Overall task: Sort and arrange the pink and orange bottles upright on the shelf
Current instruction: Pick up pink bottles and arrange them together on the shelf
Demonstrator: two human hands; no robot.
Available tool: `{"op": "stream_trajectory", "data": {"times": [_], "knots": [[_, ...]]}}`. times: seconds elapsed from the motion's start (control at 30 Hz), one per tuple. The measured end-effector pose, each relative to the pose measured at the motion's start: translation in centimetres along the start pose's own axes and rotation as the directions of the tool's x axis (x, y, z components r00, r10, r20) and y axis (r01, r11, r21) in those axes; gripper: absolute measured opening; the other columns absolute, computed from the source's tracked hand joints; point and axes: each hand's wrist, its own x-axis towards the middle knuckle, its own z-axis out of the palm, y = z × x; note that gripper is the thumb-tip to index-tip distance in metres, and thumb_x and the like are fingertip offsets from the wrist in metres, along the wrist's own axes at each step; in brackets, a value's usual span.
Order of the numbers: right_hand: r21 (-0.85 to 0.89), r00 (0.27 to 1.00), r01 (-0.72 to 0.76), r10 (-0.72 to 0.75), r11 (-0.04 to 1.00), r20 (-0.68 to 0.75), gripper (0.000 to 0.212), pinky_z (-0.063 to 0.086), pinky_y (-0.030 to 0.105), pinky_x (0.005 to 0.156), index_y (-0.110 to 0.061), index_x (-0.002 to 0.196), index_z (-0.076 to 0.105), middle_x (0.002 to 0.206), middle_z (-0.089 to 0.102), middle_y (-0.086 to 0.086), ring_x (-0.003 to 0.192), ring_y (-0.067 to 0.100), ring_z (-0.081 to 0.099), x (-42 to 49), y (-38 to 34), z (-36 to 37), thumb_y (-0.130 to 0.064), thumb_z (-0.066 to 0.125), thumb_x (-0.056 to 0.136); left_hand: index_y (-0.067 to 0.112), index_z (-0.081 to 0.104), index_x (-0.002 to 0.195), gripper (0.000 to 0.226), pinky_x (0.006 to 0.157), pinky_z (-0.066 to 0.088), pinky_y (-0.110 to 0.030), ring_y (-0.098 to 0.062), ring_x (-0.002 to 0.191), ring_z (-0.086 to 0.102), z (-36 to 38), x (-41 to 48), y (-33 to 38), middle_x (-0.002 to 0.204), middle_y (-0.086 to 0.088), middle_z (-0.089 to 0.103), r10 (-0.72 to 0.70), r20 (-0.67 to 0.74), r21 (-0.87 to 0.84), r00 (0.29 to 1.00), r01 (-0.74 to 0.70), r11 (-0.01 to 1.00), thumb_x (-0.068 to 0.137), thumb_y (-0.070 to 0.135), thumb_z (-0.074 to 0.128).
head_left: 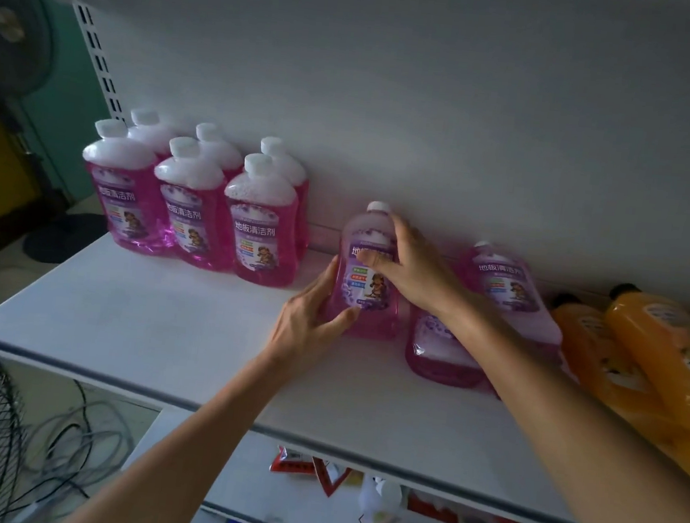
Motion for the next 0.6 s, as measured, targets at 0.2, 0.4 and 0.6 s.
{"op": "stream_trajectory", "data": {"times": [0.2,0.4,0.6], "knots": [[0.019,0.992,0.008,-0.005,1.000,-0.122,0.075,0.041,0.023,0.084,-0.003,0.129,0.041,0.124,0.054,0.013,0.109,0.023,0.053,-0.6,-0.8,-0.5,-0.035,0.078,0.073,0.034,0.011,0.141,0.078,0.069,0.049,-0.010,0.001,0.076,0.064,0.2,-0.1,-0.4,0.107,0.002,0.066,0.043,-0.015,-0.041,0.999,-0.043,0.998,0.078,0.042,0.057],[0.024,0.991,0.008,-0.005,1.000,-0.131,0.080,0.047,0.041,0.091,-0.006,0.125,0.040,0.123,0.053,0.014,0.108,0.026,0.054,-0.8,-1.1,-1.0,-0.030,0.085,0.063,0.037,0.022,0.142,0.077,0.080,0.053,-0.028,-0.018,0.089,0.067,0.3,-0.2,-0.9,0.099,-0.001,0.069,-0.007,-0.027,-0.184,1.000,0.002,0.983,0.077,0.036,0.063],[0.050,0.993,0.015,-0.009,0.999,-0.117,0.096,0.037,0.026,0.100,-0.017,0.143,0.029,0.143,0.041,0.007,0.126,0.017,0.042,-2.4,-1.2,-0.8,-0.019,0.085,0.065,0.023,0.020,0.144,0.077,0.070,0.047,-0.012,-0.020,0.083,0.065,0.3,-0.2,-0.9,0.096,-0.007,0.068,0.037,-0.079,-0.083,0.996,-0.044,0.996,0.083,0.007,0.064]]}}
